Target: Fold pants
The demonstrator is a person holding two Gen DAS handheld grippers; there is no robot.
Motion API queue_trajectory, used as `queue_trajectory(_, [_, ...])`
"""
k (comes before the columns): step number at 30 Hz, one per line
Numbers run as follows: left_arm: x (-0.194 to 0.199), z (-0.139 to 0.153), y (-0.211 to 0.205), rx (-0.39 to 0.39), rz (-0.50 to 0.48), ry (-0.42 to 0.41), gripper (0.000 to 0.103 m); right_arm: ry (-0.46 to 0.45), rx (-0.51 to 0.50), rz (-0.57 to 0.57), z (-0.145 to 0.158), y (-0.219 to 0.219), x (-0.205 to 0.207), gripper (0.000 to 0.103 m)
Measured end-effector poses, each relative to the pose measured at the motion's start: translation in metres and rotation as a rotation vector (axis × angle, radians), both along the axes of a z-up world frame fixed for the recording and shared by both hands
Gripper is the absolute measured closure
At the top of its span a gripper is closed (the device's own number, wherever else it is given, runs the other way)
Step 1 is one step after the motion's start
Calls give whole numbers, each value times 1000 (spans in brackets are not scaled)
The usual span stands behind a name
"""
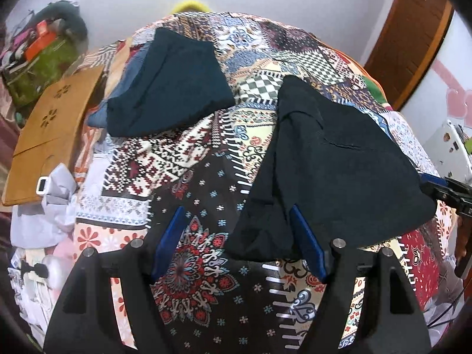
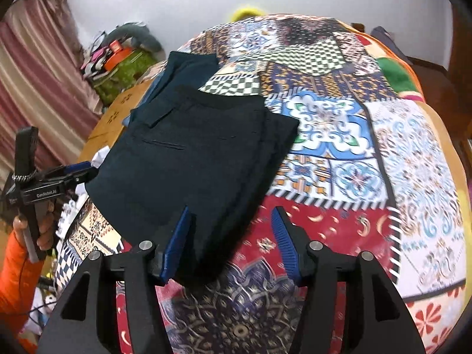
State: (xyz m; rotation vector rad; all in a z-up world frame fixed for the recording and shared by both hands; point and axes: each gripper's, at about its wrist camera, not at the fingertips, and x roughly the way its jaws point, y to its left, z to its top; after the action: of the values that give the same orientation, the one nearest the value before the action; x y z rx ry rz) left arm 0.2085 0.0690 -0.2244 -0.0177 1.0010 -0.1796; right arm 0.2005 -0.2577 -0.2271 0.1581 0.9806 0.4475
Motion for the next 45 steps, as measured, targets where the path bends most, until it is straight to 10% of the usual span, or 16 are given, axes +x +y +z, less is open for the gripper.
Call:
queue_trajectory(4, [4,16,1,211,84,-65,30,-29,-34,-34,10,-11,-4,49])
queue_trajectory(14, [37,56,-13,43,-10,-85,26,-108,8,-80,41,-19,11,32])
queue_trajectory(33, [147,-40,-72,-227,-143,414,20,259,262,-9,-52,-10,98,20])
queue_trajectory(45, [151,-25,-82,-256,-200,325,68,276,286,41,-44,-1,120,78])
